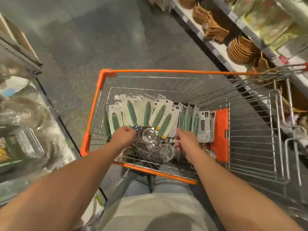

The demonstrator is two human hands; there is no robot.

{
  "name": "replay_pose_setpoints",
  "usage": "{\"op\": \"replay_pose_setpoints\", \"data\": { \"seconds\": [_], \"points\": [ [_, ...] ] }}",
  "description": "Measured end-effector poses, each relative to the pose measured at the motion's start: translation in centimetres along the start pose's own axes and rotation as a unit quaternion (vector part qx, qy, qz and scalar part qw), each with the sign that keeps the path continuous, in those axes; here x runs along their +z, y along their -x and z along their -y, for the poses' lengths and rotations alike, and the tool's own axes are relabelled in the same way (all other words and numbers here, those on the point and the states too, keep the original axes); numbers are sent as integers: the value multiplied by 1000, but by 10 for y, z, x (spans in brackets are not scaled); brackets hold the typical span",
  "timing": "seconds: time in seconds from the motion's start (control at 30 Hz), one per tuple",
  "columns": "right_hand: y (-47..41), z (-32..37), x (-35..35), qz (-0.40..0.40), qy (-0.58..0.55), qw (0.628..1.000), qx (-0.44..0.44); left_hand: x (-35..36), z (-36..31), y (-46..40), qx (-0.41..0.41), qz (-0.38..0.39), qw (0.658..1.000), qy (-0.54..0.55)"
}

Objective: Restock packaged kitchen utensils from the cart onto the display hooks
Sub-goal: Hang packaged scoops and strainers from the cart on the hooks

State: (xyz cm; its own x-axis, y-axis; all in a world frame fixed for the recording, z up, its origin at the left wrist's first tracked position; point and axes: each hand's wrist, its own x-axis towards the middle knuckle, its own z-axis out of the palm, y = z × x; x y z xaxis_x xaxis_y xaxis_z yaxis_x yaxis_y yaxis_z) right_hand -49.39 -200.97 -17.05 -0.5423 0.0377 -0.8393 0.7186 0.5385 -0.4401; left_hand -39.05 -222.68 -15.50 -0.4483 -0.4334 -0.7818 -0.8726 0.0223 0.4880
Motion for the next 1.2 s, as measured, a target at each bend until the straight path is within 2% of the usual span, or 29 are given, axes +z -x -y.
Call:
{"op": "replay_pose_setpoints", "data": {
  "seconds": [0.27,0.37,0.43,0.53,0.6,0.73,0.87,0.97,1.2],
  "points": [
    [-41,16,39,38,24,999,0,4,1,-60,-47,8,999,1],
    [-68,13,52,25,16,1000,0,16,0,-85,-64,-7,998,13],
    [-82,10,59,-8,9,1000,-5,29,1,-103,-74,-38,996,33],
    [-91,2,67,-74,-11,997,-29,44,1,-120,-87,-150,982,73],
    [-93,-3,72,-114,1,992,-48,53,2,-125,-93,-182,973,105],
    [-97,1,82,-159,52,985,-39,59,2,-131,-111,-178,968,139],
    [-101,8,87,-164,-34,986,12,55,-1,-132,-97,-146,975,138],
    [-106,7,83,-149,-93,984,14,55,-1,-135,-87,-106,981,138],
    [-110,5,66,-117,-104,988,7,67,-2,-140,-74,-57,994,64]
  ]
}}
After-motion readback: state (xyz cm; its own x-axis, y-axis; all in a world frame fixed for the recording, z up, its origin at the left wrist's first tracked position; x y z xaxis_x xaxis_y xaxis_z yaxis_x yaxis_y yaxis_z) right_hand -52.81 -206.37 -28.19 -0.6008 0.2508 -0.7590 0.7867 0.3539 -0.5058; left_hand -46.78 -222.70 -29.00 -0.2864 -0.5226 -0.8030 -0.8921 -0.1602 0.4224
